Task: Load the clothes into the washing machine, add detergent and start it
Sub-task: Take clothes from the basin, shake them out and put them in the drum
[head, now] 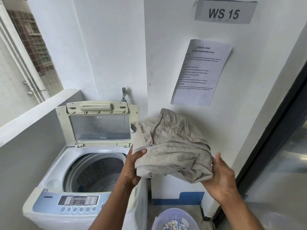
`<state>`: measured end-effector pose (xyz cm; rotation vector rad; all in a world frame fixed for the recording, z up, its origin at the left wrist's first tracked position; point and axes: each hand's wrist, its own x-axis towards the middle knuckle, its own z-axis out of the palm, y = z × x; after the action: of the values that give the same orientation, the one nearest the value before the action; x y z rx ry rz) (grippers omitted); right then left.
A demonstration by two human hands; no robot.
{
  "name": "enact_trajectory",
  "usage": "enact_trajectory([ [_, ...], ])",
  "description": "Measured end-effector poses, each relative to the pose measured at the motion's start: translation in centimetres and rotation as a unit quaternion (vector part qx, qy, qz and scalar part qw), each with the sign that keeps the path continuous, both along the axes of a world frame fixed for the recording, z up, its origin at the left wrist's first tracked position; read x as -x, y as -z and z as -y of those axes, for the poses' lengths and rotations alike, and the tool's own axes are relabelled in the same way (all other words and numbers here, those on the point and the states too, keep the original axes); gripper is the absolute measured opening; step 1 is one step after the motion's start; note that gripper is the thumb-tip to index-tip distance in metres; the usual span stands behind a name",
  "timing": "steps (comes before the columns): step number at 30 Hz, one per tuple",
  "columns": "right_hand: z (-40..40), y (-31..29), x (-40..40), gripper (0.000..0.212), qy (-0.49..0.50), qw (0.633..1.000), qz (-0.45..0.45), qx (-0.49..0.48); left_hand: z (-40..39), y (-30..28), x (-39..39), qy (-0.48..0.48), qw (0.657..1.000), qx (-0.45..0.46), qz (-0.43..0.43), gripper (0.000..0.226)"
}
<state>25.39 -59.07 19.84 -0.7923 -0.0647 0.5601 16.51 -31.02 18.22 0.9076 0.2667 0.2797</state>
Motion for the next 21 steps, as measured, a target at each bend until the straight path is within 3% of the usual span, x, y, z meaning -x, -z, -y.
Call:
enact_trajectory([
  [5,-3.4,-0.6,-0.3,0.059,0.025,0.998,-0.019,0.060,-2.6,0.0,1.7,-0.022,0.998,-0.052,0.002,0.076],
  [8,-7.2,0.9,0.3,0.070,0.067,0.993,0.018,0.093,-4.3,0.1,3.0,-0.035,0.998,-0.060,-0.002,0.073],
  [14,-14.9,3.7,2.2,0.041,0.060,0.986,0.075,0.134,-10.1,0.5,6.3,-0.077,0.990,-0.104,-0.057,0.076],
  [21,-25.1,5.7,5.6,0.070,0.028,0.968,0.128,0.213,-18.4,2.7,9.0,-0.161,0.974,-0.139,-0.080,0.067],
])
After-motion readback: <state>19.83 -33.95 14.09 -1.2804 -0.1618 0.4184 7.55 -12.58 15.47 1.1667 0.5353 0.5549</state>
